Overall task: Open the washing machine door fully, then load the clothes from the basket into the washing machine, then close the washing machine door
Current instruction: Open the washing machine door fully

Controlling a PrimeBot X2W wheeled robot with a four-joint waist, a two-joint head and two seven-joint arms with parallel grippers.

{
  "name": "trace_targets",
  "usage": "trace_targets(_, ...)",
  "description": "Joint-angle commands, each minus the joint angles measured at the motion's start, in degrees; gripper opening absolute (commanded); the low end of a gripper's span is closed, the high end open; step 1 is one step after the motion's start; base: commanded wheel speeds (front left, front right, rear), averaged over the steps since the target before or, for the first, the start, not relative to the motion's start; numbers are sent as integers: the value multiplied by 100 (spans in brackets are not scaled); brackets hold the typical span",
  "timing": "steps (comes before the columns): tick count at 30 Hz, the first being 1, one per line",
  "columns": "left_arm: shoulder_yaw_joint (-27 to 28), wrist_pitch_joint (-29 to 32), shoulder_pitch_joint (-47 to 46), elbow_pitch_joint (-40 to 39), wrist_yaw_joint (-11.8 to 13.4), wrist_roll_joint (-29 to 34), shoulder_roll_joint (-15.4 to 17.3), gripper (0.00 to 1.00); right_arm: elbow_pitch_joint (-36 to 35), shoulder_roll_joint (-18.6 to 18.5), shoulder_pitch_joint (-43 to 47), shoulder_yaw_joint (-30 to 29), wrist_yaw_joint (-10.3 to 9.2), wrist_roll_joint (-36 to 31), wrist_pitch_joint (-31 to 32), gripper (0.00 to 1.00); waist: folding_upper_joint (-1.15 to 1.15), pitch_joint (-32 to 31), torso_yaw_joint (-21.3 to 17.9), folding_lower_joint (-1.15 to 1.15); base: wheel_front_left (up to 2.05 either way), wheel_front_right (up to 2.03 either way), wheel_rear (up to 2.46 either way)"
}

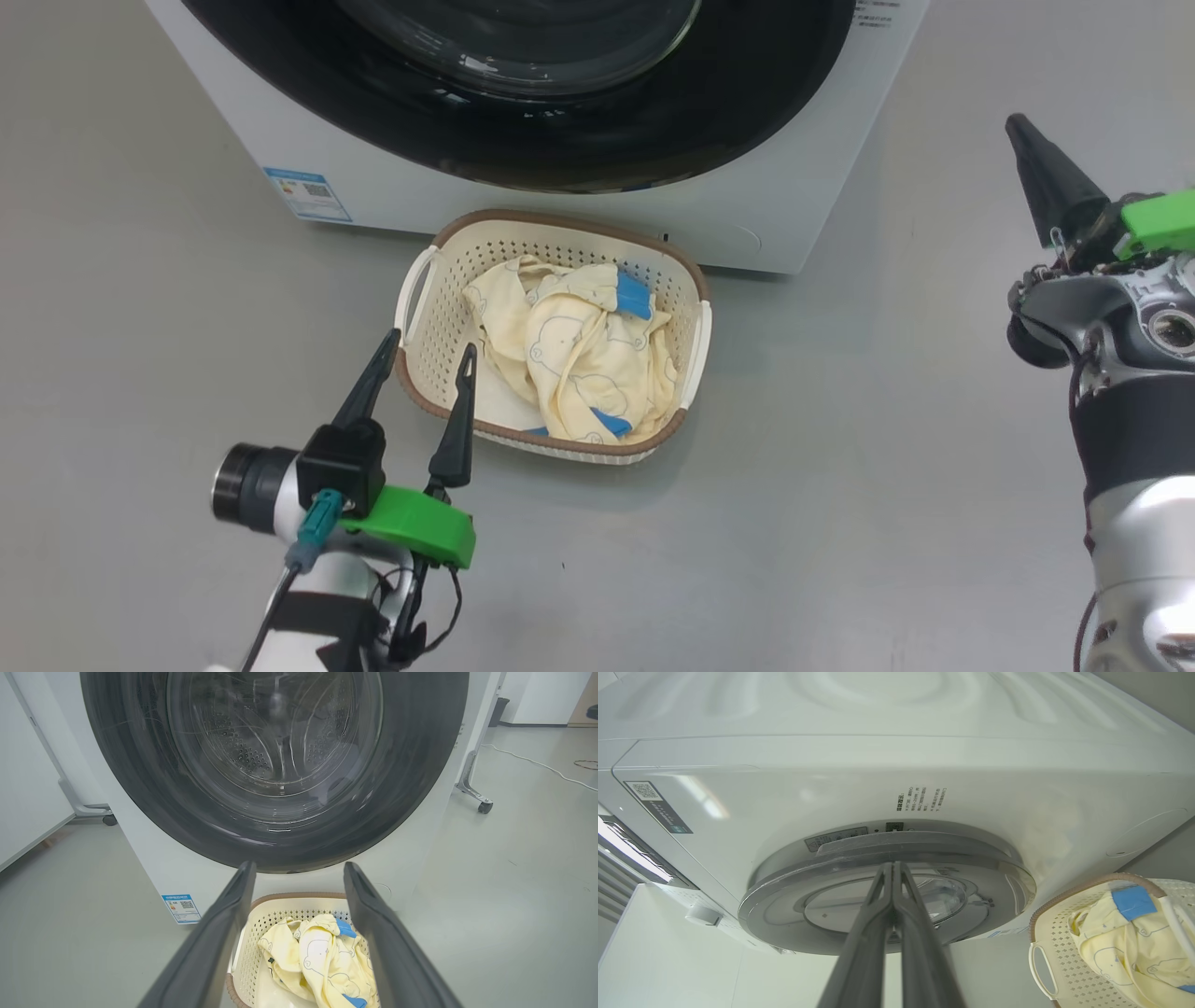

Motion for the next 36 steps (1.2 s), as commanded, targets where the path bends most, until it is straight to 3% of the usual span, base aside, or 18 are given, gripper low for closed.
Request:
trace_targets(1,150,-81,-200,-171,1,12,63,100,-33,-10,-433,43,-15,109,89,0,0,23,33,0,0,0,0)
trace_targets(11,23,-81,-339,-223,15,-37,61,100,904,-132,-1766,-134,-15,270,199,0,0,274,240,0,0,0,0)
trace_targets(21,-137,-81,-506,-292,95,-156,61,100,1514,-336,-2650,108,-15,49,614,0,0,579,453,0,0,0,0)
trace_targets(36,-337,-81,-729,-369,224,-283,60,100,2497,-579,-3755,694,-15,-800,868,0,0,1020,596,0,0,0,0)
